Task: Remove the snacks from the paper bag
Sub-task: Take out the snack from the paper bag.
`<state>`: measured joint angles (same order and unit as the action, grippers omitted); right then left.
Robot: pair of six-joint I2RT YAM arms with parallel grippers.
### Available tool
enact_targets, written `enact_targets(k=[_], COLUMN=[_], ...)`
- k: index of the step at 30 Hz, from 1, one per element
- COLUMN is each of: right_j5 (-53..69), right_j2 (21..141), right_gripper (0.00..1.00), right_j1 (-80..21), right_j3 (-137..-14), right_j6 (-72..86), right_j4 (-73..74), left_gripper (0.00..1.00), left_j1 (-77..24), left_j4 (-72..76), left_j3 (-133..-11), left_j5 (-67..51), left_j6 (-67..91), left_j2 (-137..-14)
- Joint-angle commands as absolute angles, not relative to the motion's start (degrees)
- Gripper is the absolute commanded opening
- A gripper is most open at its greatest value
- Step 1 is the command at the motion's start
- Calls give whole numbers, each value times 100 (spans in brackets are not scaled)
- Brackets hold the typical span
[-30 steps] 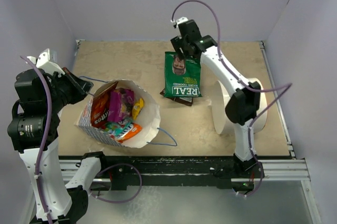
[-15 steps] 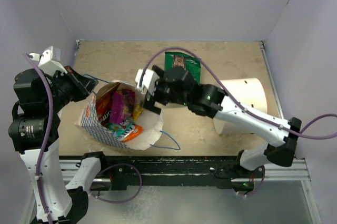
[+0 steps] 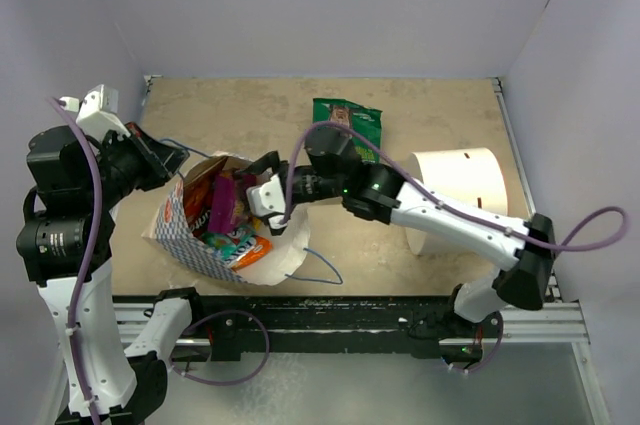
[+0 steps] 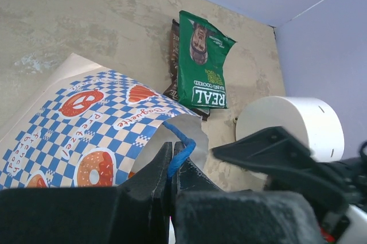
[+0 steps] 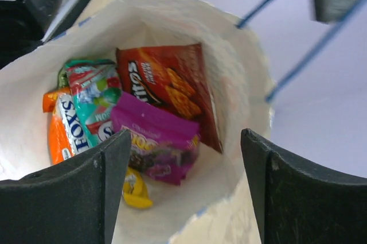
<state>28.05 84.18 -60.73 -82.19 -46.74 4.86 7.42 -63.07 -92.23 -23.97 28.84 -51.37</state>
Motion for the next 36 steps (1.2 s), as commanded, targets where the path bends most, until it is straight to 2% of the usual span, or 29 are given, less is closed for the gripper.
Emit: enact_targets(k=[1, 5, 13, 21, 26, 31, 36], right_j5=[3887, 3795, 2556, 2515, 2469, 2334, 2248], right_j2=[9036, 9513, 10465, 11347, 11713, 11838, 11766], right_gripper=[76, 70, 70, 70, 67, 56, 33], right_j1=[-6124, -6198, -6212, -6212, -6211, -6207, -6210], right_j3=[-8713, -8865, -9283, -10061, -10426, -10530, -10462], right_j6=[-5447, -5593, -5612, -5744, -5850, -5967, -5802], right_j4=[103, -111, -690, -743, -654, -589, -681], left_gripper=[0, 0, 0, 0, 0, 0, 0], left_j1=[737, 734, 738, 738, 738, 738, 738], left_j4=[-6033, -6097, -6150, -6201, -6395, -6501, -6540], left_j3=[-9506, -9640, -9625, -9629, -9800, -9828, -9811], left_j5=[-2615, -2646, -2784, -2808, -2774, -2703, -2548], left_j6=[2760, 2768, 2907, 2888, 2803, 2759, 2837], left_j2=[-5165, -5215, -5183, -5134, -5185, -5153, -5120])
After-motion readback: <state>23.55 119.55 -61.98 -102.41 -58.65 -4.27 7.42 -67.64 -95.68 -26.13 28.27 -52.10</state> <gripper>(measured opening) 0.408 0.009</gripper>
